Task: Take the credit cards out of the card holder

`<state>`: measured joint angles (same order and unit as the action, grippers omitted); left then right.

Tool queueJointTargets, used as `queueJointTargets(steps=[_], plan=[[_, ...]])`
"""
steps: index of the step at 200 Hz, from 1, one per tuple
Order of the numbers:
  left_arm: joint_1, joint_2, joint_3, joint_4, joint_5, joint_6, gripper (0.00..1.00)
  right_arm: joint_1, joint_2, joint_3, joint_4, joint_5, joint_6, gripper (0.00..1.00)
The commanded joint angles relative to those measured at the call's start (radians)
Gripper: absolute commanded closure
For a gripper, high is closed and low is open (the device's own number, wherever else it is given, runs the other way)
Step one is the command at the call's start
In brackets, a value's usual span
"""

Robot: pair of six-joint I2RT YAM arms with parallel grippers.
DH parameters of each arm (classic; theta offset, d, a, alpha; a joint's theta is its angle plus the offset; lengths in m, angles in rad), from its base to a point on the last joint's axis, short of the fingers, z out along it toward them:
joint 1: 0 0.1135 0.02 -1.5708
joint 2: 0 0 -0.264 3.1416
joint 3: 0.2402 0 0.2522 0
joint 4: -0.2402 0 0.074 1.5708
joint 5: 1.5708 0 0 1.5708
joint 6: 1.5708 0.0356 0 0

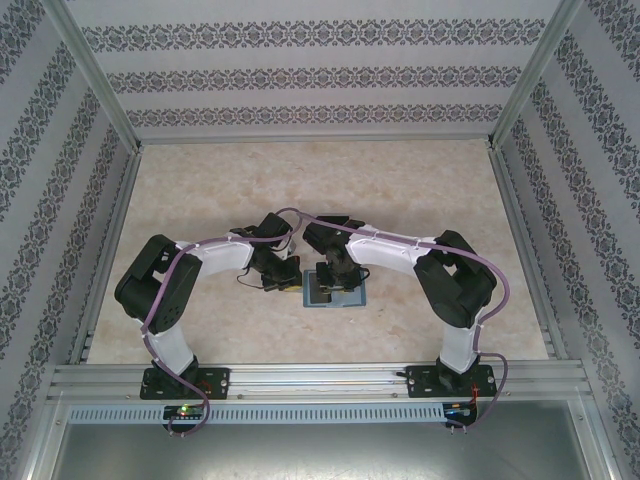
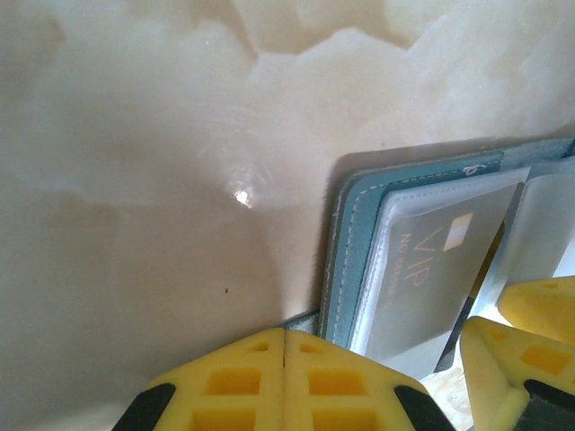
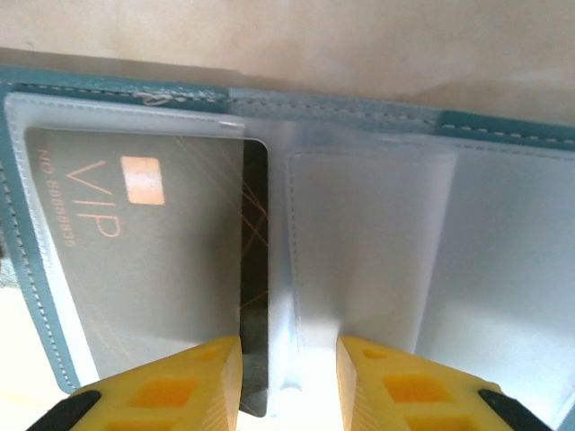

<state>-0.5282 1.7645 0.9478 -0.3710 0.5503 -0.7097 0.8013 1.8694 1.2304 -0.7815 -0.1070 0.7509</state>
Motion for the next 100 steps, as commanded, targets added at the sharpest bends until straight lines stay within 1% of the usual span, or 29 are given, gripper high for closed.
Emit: queueJointTargets(steps=[1,51,100], plan=[[0.007,0.023,0.003,-0.057,-0.016,0.023,0.99,0.01,-0.012,0.019,-0.062,0.056,-0.016,0.65],[0.008,0.024,0.005,-0.059,-0.018,0.021,0.99,0.01,-0.028,0.018,-0.087,0.086,-0.018,0.64],[0.006,0.022,-0.001,-0.059,-0.018,0.023,0.99,0.01,-0.059,0.014,-0.094,0.107,-0.015,0.66]])
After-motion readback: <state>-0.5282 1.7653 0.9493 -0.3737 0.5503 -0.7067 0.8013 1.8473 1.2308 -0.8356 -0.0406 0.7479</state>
